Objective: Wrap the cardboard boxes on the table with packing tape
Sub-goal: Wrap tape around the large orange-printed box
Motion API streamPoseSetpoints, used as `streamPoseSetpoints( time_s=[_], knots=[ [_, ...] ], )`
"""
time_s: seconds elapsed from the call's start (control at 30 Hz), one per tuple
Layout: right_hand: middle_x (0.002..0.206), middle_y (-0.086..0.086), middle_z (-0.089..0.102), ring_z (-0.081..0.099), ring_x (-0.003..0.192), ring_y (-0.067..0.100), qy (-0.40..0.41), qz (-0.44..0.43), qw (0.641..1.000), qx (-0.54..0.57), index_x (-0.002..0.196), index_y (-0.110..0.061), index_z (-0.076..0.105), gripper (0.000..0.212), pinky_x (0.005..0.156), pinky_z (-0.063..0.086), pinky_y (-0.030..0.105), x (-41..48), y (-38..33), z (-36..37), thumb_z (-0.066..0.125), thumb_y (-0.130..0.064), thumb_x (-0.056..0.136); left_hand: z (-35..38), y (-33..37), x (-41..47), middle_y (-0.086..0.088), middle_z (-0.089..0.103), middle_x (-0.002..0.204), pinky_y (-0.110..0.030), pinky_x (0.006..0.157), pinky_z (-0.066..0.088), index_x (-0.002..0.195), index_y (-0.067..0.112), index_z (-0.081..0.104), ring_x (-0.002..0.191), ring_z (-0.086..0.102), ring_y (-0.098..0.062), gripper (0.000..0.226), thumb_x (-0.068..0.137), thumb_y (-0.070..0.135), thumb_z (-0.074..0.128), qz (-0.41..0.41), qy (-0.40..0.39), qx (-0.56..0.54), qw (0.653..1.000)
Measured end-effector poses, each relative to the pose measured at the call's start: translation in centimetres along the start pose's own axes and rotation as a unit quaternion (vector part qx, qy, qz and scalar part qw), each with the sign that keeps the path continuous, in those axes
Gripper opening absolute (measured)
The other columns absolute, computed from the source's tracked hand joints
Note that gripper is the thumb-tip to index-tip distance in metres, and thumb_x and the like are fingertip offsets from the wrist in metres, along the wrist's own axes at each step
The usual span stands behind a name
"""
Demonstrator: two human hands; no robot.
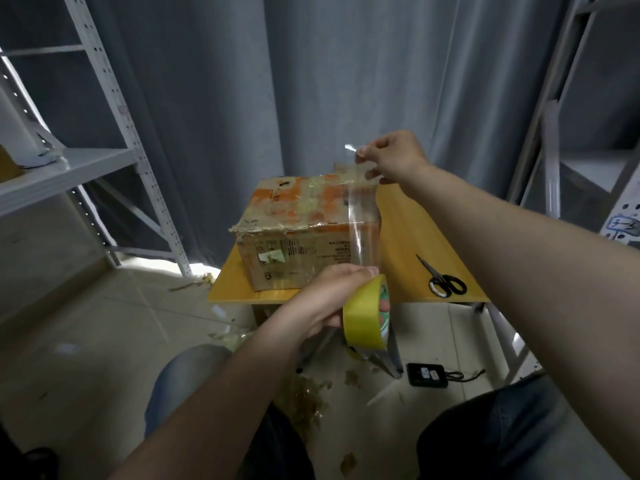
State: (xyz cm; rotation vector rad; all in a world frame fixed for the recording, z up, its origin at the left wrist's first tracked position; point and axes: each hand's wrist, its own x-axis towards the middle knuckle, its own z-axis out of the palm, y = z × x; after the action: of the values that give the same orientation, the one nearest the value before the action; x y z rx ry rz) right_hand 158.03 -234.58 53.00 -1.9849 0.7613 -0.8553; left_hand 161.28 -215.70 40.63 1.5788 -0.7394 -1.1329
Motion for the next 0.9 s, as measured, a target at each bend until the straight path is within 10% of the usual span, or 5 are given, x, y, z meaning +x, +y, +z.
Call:
streamPoseSetpoints(
  time_s=[0.3,0.43,0.63,0.9],
  knots=[
    [0.102,0.002,0.078,0.071,0.069,0.016,-0.001,0.023,0.999,0.025,0.098,-0.009,0.078,0.022,0.063,0.051,0.028,1.1,1.4,1.1,0.067,-0.028,0.101,-1.3,0.3,0.0,-0.003,0.082,0.096,-0.018,0.044,0.043,0.130,0.028,0.056,0.063,0.074,-0.012,0.037,0.104,0.054,0.054,-0.042,-0.025,0.129,0.990],
    [0.103,-0.003,0.078,0.072,0.074,0.020,0.001,0.021,0.998,0.065,0.098,-0.011,0.078,0.022,0.070,0.053,0.035,2.3,0.7,0.0,0.068,-0.031,0.101,-1.5,-0.1,-0.7,-0.008,0.081,0.098,-0.033,0.068,0.050,0.122,0.029,0.061,0.084,0.078,-0.029,0.023,0.105,0.044,0.057,0.036,0.011,0.029,0.999],
    [0.102,0.000,0.079,0.068,0.073,0.019,-0.016,-0.024,0.999,-0.018,0.088,-0.012,0.076,0.018,0.056,0.043,0.023,5.1,-0.9,0.9,0.070,-0.025,0.100,-0.7,2.6,0.2,-0.007,0.081,0.090,-0.027,0.051,0.038,0.117,0.019,0.063,0.086,0.074,-0.032,0.030,0.103,0.046,0.059,-0.025,0.037,0.055,0.997],
    [0.084,-0.012,0.068,0.055,0.070,0.000,-0.053,0.019,0.997,-0.051,0.107,-0.007,0.080,0.026,0.054,0.038,0.012,8.7,2.2,1.8,0.073,-0.030,0.097,-1.8,4.9,1.9,-0.008,0.081,0.094,-0.029,0.061,0.061,0.122,0.012,0.062,0.074,0.079,-0.017,0.043,0.102,0.050,0.060,-0.075,0.000,0.030,0.997]
  ],
)
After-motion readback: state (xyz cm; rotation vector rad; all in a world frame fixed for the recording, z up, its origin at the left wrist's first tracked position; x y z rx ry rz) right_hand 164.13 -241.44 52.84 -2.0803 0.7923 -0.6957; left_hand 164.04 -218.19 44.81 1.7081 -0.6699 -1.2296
